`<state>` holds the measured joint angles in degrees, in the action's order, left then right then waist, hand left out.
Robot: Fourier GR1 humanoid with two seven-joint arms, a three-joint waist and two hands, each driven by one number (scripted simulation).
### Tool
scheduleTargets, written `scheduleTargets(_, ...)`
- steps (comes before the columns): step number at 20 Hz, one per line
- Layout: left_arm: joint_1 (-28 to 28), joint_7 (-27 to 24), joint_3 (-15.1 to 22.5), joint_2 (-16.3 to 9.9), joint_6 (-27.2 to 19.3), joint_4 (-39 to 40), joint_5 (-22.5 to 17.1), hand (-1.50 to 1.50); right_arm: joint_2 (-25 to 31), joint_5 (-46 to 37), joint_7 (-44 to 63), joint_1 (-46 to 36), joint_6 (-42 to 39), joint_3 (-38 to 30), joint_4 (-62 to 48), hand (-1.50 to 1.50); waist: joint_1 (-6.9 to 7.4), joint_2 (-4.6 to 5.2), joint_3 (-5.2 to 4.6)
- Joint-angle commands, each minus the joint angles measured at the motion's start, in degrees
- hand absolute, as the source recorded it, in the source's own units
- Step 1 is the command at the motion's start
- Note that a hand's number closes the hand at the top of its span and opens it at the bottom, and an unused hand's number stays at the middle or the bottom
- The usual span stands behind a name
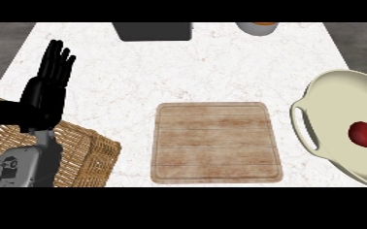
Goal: Pick the tomato from the cutting board and place it in the pot
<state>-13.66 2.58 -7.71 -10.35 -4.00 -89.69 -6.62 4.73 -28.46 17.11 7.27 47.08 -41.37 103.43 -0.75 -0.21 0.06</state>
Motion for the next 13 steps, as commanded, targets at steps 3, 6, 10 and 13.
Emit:
scheduleTargets(3,-0.6,-0.6,-0.2,0.3,-1.0,0.5,1.1,0.00,-2.5,14.4,-11.4,9.4,-0.5,-4.9,3.1,-1.50,0.09,0.08,-0.02)
scheduleTargets(6,1.0,-3.1,-1.3,-0.3,1.4,2.2,-0.4,0.00,-4.6,19.7,-12.0,18.1,-1.8,-4.1,10.9,-1.50,-0.20,0.02,-0.05)
scheduleTargets(10,-0.1,-1.0,-0.8,0.5,-0.7,1.5,0.6,0.00,-4.7,30.1,-18.9,27.0,0.2,-0.6,11.0,-1.50,-0.68,-0.06,-0.02)
scheduleTargets(13,-3.6,-1.6,0.3,1.9,-2.7,3.7,2.4,0.00,-4.7,34.6,-23.8,26.9,-4.0,-5.0,6.6,-1.50,-0.47,0.08,-0.03)
